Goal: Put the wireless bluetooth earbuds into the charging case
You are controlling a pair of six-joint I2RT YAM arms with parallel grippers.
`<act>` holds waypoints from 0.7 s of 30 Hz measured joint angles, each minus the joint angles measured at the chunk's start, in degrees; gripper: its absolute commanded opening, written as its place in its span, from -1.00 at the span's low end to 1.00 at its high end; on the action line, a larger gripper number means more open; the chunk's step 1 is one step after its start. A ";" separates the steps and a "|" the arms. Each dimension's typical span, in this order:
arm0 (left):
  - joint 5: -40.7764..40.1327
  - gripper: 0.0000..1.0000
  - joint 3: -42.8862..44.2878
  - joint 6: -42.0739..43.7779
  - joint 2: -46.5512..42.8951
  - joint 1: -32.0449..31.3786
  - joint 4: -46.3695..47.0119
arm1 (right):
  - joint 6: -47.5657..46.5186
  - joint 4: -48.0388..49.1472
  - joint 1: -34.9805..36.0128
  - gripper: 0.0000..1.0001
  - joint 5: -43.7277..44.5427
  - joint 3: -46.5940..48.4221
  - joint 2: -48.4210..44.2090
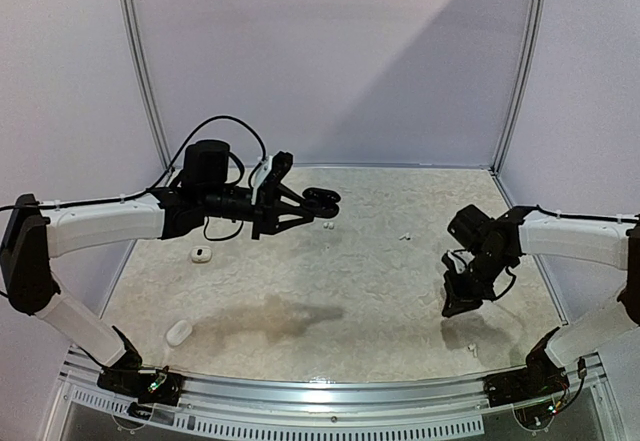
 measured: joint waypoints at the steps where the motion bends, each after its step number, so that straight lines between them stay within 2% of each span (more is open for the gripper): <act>1: 0.11 -1.00 -0.02 0.00 -0.20 0.00 0.00 | -1.22 -0.50 0.44 -1.00 0.50 2.51 -0.33; 5: 1.62 -1.00 -0.02 0.26 -0.81 0.00 0.44 | -7.74 0.59 2.73 -1.00 0.70 14.49 -2.69; 8: 3.41 -1.00 -0.02 1.01 -0.96 0.09 0.63 | -14.58 5.75 6.01 -1.00 -1.42 22.56 -4.74; 15: 6.88 -1.00 0.28 5.09 -0.96 0.17 0.07 | -29.00 21.62 11.37 -1.00 -10.71 28.37 -7.08; 21: 8.66 -1.00 1.70 7.02 -0.96 0.17 -1.46 | -40.85 24.72 15.89 -1.00 -15.04 37.27 -0.74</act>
